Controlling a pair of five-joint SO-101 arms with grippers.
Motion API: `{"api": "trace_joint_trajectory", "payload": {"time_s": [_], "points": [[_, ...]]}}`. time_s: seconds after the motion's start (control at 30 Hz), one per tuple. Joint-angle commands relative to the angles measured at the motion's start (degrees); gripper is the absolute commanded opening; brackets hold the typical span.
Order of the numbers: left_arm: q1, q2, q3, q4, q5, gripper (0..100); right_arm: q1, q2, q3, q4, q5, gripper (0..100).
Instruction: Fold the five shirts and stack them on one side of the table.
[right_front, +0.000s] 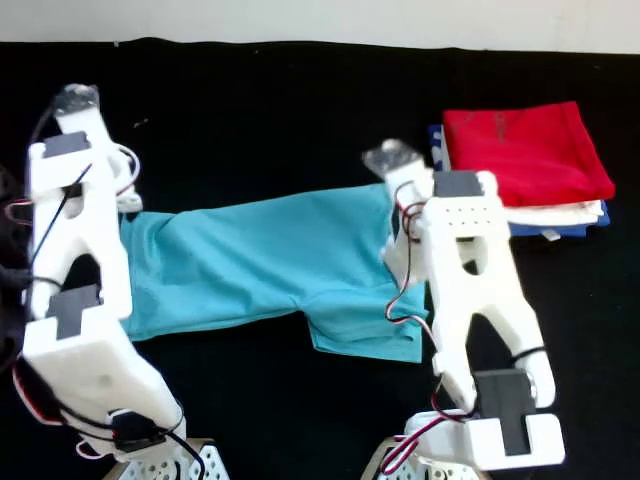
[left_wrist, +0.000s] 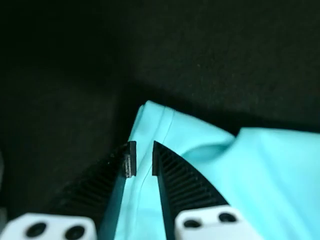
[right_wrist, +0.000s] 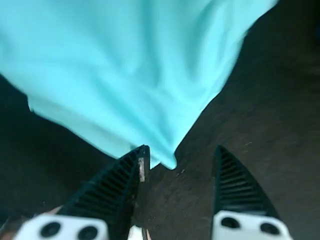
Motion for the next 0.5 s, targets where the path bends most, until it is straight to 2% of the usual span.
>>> {"api": "trace_joint_trajectory", "payload": {"time_s": [0.0,0.1,0.27,0.37,0.47], "points": [[2.68,3.82,-2.86,-2.02,0.7,8,-0.48,-2.95,-6.81,-3.21,-6.24,20.4],[4.18,7.69,-6.29,-2.29,1.58,8,-2.68,-0.31,-7.87,-8.48,-9.05,18.4],[2.86,14.64,-14.55,-1.93,3.08,8,-8.4,11.47,-10.15,-14.9,-9.05,17.6],[0.84,17.8,-17.98,-1.23,3.08,8,-7.87,19.82,-14.64,-19.65,-9.05,17.6],[-1.63,19.91,-20.79,1.93,2.81,8,-4.26,28.26,-20.44,-22.55,-9.05,17.6]]}}
